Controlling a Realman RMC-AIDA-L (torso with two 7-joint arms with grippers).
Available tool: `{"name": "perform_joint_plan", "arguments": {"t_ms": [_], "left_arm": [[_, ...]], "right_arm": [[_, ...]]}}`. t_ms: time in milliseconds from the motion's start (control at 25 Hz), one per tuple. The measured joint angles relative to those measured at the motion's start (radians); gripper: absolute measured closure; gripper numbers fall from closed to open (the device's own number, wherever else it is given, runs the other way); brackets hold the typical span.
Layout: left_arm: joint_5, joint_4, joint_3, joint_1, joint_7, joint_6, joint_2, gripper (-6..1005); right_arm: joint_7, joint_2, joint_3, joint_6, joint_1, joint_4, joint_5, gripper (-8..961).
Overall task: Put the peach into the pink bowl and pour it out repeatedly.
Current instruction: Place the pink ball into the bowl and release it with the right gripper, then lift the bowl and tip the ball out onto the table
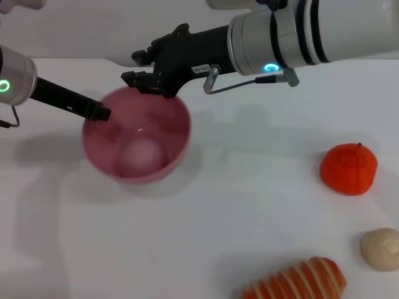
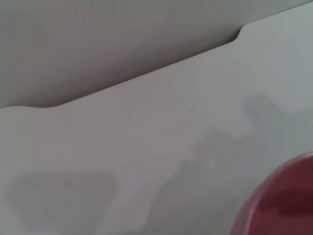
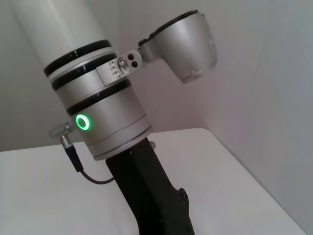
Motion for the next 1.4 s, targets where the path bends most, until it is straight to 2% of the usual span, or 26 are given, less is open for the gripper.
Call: {"name": "perform_joint_plan", "arguments": {"t_ms": [200, 280, 400, 480, 560, 600, 640, 760, 800, 840, 880, 920, 960, 1000, 1040, 1080, 1120, 1160, 1200, 1240, 1400], "left_arm": [[0.000, 0.000, 0.000, 0.001, 0.000, -0.002, -0.001, 960], [0.000, 0.000, 0.000, 0.002, 0.001, -0.006, -0.001, 959], [-0.009, 0.008, 0.000, 0.013, 0.021, -0.084, -0.003, 959], [-0.031, 0.011, 0.003, 0.020, 0.041, -0.120, -0.004, 959], [-0.113, 0.012, 0.022, 0.046, 0.101, -0.211, -0.005, 960], [-0.191, 0.013, 0.052, 0.071, 0.156, -0.298, -0.005, 960], [-0.191, 0.013, 0.052, 0.071, 0.156, -0.298, -0.005, 961], [-0.339, 0.019, 0.152, 0.138, 0.266, -0.493, -0.006, 960], [-0.371, 0.022, 0.178, 0.152, 0.290, -0.538, -0.006, 960], [-0.434, 0.027, 0.245, 0.183, 0.352, -0.630, -0.006, 959], [-0.458, 0.028, 0.282, 0.197, 0.385, -0.674, -0.006, 959], [-0.458, 0.028, 0.282, 0.197, 0.385, -0.674, -0.006, 959], [-0.485, 0.030, 0.331, 0.215, 0.431, -0.733, -0.006, 959], [-0.485, 0.030, 0.331, 0.215, 0.431, -0.733, -0.006, 960], [-0.504, 0.032, 0.388, 0.234, 0.476, -0.806, -0.006, 960], [-0.517, 0.035, 0.588, 0.284, 0.582, -1.065, -0.006, 960], [-0.516, 0.034, 0.636, 0.294, 0.598, -1.122, -0.006, 960], [-0.510, 0.030, 0.728, 0.315, 0.628, -1.248, -0.006, 960], [-0.510, 0.030, 0.728, 0.315, 0.628, -1.248, -0.006, 960], [-0.508, 0.018, 0.849, 0.340, 0.670, -1.431, -0.006, 961], [-0.507, -0.005, 1.013, 0.370, 0.717, -1.697, -0.006, 961]], "right_arm": [[0.000, 0.000, 0.011, 0.014, -0.015, -0.004, 0.004, 535], [-0.001, -0.001, 0.024, 0.048, -0.042, -0.012, 0.007, 443], [-0.057, -0.001, 0.048, 0.150, -0.122, -0.029, 0.085, 398], [-0.166, -0.001, 0.069, 0.223, -0.194, -0.031, 0.216, 367], [-0.384, 0.001, 0.094, 0.276, -0.280, -0.013, 0.464, 337], [-0.495, 0.002, 0.102, 0.279, -0.316, 0.007, 0.586, 322], [-0.643, 0.002, 0.109, 0.264, -0.346, 0.042, 0.751, 322], [-1.082, -0.002, 0.117, 0.115, -0.404, 0.188, 1.215, 322], [-1.178, -0.004, 0.122, 0.036, -0.414, 0.242, 1.345, 322], [-1.289, -0.004, 0.132, -0.059, -0.420, 0.308, 1.480, 322], [-1.364, -0.005, 0.141, -0.136, -0.423, 0.362, 1.585, 322], [-1.415, -0.005, 0.152, -0.189, -0.422, 0.406, 1.657, 322], [-1.448, -0.006, 0.163, -0.231, -0.421, 0.444, 1.715, 322], [-1.464, -0.006, 0.171, -0.253, -0.419, 0.472, 1.748, 322], [-1.467, -0.006, 0.185, -0.265, -0.419, 0.490, 1.765, 323], [-1.468, -0.005, 0.200, -0.271, -0.419, 0.502, 1.768, 323], [-1.467, -0.004, 0.216, -0.276, -0.421, 0.509, 1.766, 323], [-1.467, -0.003, 0.232, -0.280, -0.422, 0.514, 1.762, 323], [-1.467, -0.002, 0.246, -0.282, -0.424, 0.517, 1.759, 323], [-1.466, -0.002, 0.261, -0.286, -0.424, 0.520, 1.756, 323], [-1.455, -0.006, 0.300, -0.284, -0.412, 0.528, 1.745, 323]]}}
